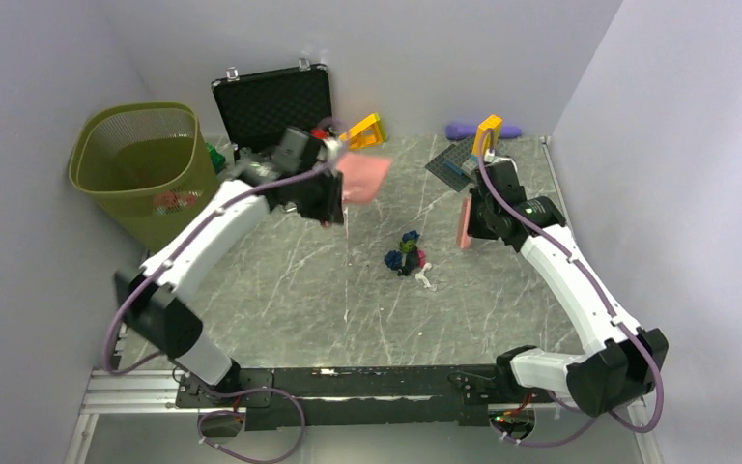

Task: Sweep away the paper scraps from the table

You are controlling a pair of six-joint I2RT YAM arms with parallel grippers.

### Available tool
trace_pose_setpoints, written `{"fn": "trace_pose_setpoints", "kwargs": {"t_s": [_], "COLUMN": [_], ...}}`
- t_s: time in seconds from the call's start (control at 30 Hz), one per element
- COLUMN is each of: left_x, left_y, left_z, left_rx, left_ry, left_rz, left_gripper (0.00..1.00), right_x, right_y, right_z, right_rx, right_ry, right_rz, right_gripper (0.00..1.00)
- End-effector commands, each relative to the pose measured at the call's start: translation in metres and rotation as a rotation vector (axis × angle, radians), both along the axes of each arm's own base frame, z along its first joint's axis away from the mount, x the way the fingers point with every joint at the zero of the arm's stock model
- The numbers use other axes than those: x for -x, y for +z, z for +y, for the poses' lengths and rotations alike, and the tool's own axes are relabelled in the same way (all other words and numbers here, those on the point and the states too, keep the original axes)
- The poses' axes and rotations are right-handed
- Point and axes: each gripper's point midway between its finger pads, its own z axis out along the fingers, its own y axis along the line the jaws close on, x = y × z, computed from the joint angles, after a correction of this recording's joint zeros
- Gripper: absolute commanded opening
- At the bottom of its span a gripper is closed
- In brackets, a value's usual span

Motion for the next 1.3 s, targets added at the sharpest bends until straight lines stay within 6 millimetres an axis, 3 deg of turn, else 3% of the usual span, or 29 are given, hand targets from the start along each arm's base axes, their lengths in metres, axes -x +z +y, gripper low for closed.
{"fn": "trace_pose_setpoints", "kwargs": {"t_s": [0.0,0.23,0.37,0.53,0.67,0.8,0.9,1.0,1.27], "left_x": [0.032,0.049,0.059,0.064,0.067,0.069,0.072,0.074,0.091], "left_y": [-0.061,-0.098,-0.106,-0.124,-0.135,-0.15,-0.156,-0.159,-0.158], "left_z": [0.043,0.044,0.037,0.045,0.049,0.047,0.046,0.05,0.046], "left_rx": [-0.533,-0.88,-0.859,-0.9,-0.923,-0.945,-0.951,-0.967,-0.873], "left_ry": [-0.091,-0.216,-0.262,-0.278,-0.289,-0.315,-0.331,-0.319,-0.363], "left_rz": [0.04,0.027,0.056,0.086,0.111,0.15,0.171,0.166,0.181], "left_gripper": [0.0,0.0,0.0,0.0,0.0,0.0,0.0,0.0,0.0], "right_x": [0.006,0.024,0.029,0.029,0.026,0.019,0.014,0.009,-0.019], "right_y": [-0.013,-0.058,-0.077,-0.093,-0.093,-0.072,-0.054,-0.045,-0.047], "right_z": [-0.003,0.017,0.038,0.067,0.094,0.115,0.112,0.089,0.039], "right_rx": [0.084,0.209,0.204,0.15,0.042,-0.066,-0.066,0.034,0.381], "right_ry": [0.013,0.097,0.182,0.259,0.323,0.37,0.353,0.29,0.188], "right_rz": [0.065,0.242,0.319,0.354,0.343,0.268,0.224,0.207,0.226], "right_gripper": [0.0,0.0,0.0,0.0,0.0,0.0,0.0,0.0,0.0]}}
